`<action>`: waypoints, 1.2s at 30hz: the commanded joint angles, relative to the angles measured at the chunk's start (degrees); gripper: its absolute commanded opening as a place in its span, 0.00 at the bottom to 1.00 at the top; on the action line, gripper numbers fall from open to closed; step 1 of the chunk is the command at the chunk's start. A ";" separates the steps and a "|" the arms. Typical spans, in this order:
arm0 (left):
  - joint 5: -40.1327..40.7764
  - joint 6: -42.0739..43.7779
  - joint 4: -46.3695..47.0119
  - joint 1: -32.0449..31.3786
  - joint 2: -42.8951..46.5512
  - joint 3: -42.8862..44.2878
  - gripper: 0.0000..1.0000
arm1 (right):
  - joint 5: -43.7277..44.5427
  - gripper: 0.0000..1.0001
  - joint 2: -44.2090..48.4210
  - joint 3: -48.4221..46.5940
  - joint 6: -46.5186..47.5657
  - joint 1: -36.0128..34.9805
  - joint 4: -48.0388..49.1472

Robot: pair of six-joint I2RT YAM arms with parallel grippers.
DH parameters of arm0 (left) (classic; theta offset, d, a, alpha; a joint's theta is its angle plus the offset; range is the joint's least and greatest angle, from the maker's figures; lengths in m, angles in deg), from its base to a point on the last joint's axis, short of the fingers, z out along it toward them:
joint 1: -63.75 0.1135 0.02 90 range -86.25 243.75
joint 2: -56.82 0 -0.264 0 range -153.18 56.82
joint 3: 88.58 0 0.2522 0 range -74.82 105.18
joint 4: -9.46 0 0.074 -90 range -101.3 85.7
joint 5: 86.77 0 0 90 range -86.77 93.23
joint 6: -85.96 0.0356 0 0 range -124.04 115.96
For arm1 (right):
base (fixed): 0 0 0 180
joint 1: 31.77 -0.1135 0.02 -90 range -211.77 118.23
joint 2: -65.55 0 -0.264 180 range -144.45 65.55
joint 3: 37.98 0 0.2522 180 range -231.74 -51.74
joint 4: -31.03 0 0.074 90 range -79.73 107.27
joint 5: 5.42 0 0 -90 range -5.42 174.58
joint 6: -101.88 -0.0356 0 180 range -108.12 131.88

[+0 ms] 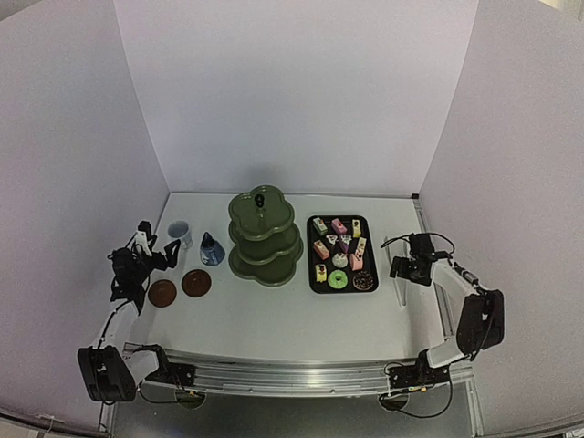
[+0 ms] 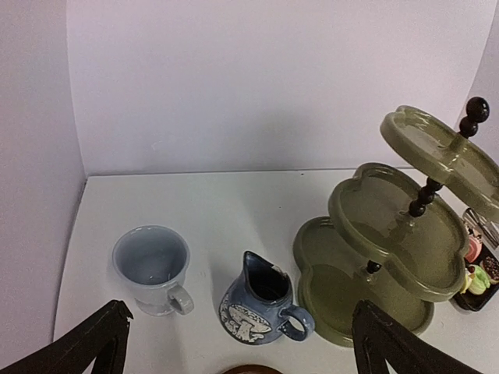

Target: Serve the afternoon tea

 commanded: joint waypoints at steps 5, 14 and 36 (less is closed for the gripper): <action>-3.84 -3.02 -11.84 -0.86 -2.08 11.65 1.00 | 1.14 0.98 -8.80 -7.86 0.29 -0.82 -11.39; -4.98 -1.50 -11.06 -1.55 -2.72 11.88 1.00 | 0.32 0.96 -19.35 -13.11 1.72 -0.81 -11.11; -4.85 -0.31 -9.99 -1.53 -4.14 11.85 1.00 | -2.62 0.57 -26.26 -13.07 0.04 0.88 -7.26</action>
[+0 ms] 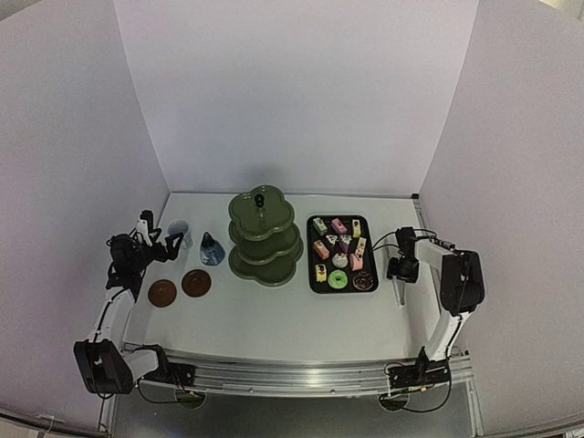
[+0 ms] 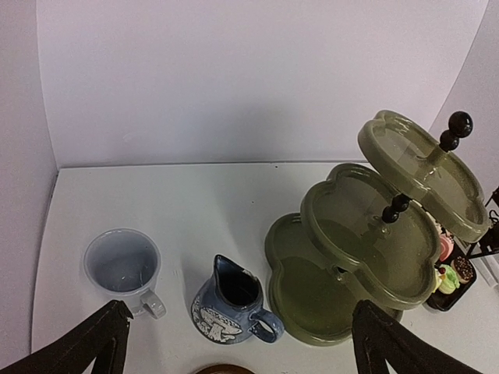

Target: Serve the afternoon tea

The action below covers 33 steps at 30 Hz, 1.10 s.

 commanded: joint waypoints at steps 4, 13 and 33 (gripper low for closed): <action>-0.46 1.56 1.42 -0.20 -0.65 1.61 1.00 | -0.56 0.41 -0.80 2.08 -1.10 0.64 0.49; -0.76 1.59 1.38 -0.23 -1.08 1.87 1.00 | 0.36 0.38 5.73 -6.52 -1.70 0.66 -9.56; -2.41 0.71 2.70 -0.18 -2.64 2.53 1.00 | -12.19 0.40 4.28 -33.80 -3.97 0.63 -39.55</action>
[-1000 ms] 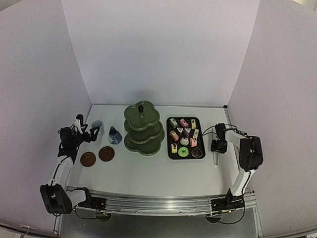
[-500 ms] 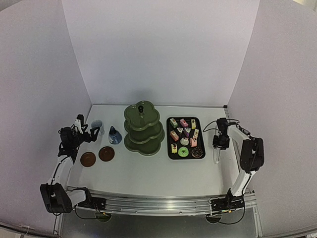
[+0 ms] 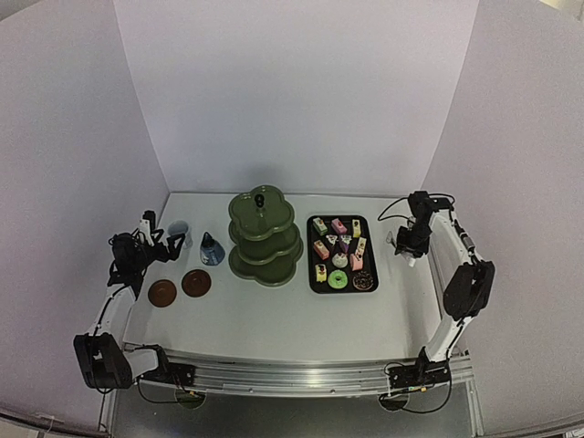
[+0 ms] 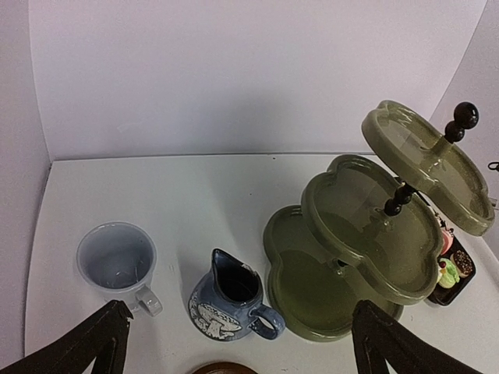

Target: Serve the afternoon tea

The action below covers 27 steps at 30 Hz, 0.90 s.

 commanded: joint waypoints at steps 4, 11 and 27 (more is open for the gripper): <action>-1.52 -0.04 2.35 -0.21 -0.36 2.22 1.00 | -0.51 0.38 1.94 -3.57 -1.30 0.18 -4.71; -1.54 -0.60 2.67 -0.20 -0.31 1.85 1.00 | 2.38 0.35 5.34 -3.67 1.66 -5.63 -2.32; -1.63 -1.73 4.11 -0.18 0.36 0.67 1.00 | 7.41 0.33 22.03 9.88 2.36 -21.88 1.34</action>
